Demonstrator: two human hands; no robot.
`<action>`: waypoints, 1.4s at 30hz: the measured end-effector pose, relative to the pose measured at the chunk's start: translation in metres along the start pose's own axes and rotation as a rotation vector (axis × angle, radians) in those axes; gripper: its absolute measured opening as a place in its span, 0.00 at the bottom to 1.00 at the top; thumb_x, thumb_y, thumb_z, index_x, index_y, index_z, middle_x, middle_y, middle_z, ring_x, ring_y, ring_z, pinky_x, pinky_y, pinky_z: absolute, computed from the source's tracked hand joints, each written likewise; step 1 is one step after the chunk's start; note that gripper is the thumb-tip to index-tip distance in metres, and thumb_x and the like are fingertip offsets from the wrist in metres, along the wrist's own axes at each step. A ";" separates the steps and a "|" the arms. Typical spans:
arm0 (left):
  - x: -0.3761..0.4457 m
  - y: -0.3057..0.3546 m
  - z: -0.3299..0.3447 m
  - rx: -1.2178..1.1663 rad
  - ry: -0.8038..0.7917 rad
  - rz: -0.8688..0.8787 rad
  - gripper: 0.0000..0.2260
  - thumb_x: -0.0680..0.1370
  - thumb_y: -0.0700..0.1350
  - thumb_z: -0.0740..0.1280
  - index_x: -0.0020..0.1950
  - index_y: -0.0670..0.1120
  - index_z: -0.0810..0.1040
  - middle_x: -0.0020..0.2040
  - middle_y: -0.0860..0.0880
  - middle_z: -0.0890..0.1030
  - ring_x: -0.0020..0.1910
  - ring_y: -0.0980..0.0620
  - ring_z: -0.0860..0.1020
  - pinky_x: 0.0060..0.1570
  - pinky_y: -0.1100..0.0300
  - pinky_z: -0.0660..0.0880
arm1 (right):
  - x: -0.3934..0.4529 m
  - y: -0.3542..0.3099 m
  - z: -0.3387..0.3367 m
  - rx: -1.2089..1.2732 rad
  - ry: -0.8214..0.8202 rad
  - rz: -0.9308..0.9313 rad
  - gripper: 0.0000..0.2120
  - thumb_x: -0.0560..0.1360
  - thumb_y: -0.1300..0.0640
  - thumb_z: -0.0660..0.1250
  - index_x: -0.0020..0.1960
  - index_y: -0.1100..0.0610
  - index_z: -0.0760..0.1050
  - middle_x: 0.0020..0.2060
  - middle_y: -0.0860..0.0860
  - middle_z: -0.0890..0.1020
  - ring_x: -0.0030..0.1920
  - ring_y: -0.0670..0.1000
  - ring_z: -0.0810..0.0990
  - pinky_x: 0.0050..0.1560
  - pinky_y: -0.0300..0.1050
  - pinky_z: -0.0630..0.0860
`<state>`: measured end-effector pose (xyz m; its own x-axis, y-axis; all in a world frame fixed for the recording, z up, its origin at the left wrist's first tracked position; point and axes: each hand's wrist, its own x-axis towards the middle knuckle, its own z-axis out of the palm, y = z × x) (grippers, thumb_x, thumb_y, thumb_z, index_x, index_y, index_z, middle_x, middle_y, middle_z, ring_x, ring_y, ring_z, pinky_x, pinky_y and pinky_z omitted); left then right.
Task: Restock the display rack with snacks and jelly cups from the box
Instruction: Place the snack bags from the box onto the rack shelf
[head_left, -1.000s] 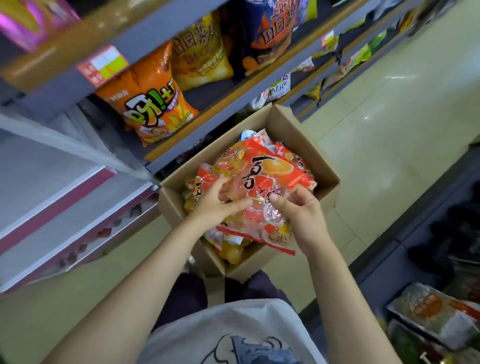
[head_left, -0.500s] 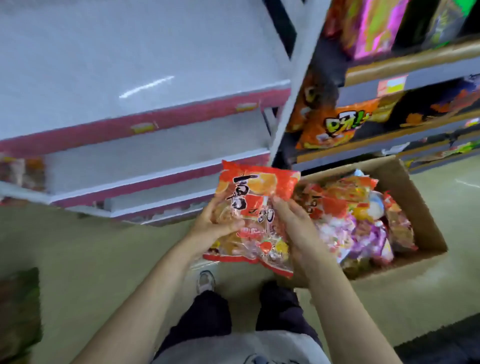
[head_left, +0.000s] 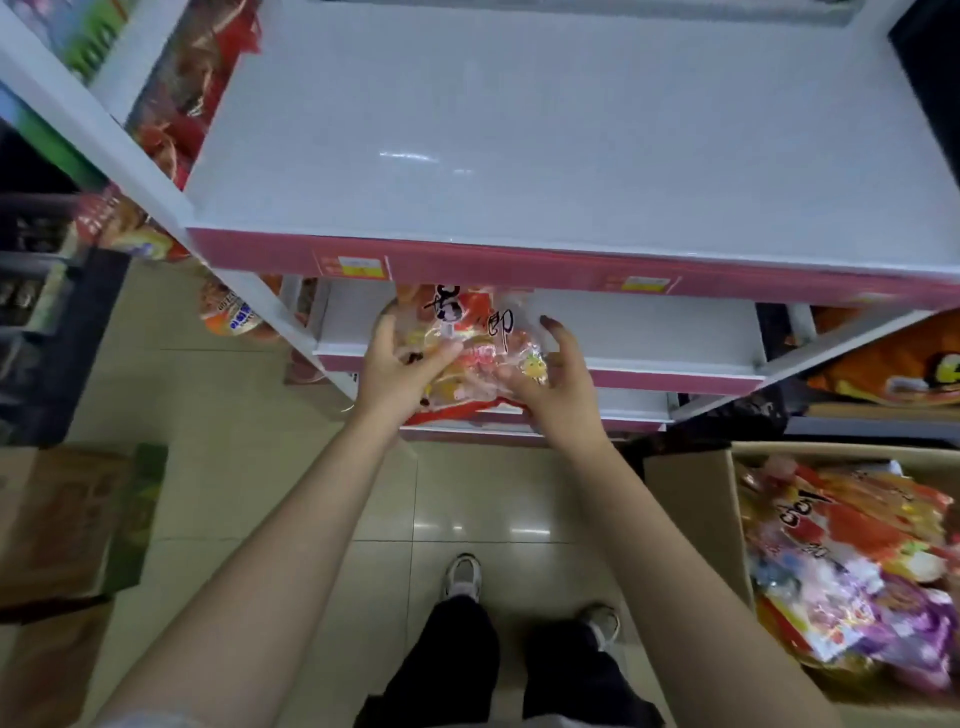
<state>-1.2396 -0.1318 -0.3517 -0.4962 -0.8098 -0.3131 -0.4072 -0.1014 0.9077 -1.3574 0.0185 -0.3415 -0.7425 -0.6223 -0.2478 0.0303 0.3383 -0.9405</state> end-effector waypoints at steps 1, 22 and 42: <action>0.010 0.000 0.000 0.031 0.065 0.044 0.32 0.71 0.54 0.78 0.71 0.53 0.68 0.64 0.53 0.74 0.64 0.55 0.73 0.54 0.63 0.70 | 0.011 0.005 0.006 -0.022 0.029 0.006 0.36 0.73 0.51 0.75 0.75 0.47 0.61 0.64 0.48 0.73 0.57 0.50 0.80 0.46 0.39 0.80; 0.042 -0.085 0.004 1.270 -0.090 0.445 0.35 0.80 0.69 0.38 0.81 0.51 0.40 0.81 0.49 0.38 0.80 0.49 0.44 0.73 0.42 0.31 | 0.052 0.070 0.049 -1.299 -0.106 -0.267 0.37 0.78 0.29 0.36 0.80 0.48 0.35 0.80 0.49 0.40 0.79 0.50 0.38 0.72 0.61 0.26; -0.133 -0.055 0.205 0.857 -0.384 0.595 0.23 0.81 0.56 0.54 0.62 0.42 0.79 0.59 0.44 0.80 0.57 0.42 0.79 0.56 0.46 0.74 | -0.089 0.125 -0.210 -0.602 0.131 -0.046 0.21 0.79 0.42 0.62 0.63 0.57 0.76 0.57 0.51 0.78 0.59 0.53 0.75 0.59 0.50 0.74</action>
<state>-1.3081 0.0999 -0.4168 -0.9328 -0.3485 -0.0922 -0.3466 0.7966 0.4953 -1.4277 0.2645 -0.3880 -0.8112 -0.5669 -0.1432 -0.3588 0.6760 -0.6437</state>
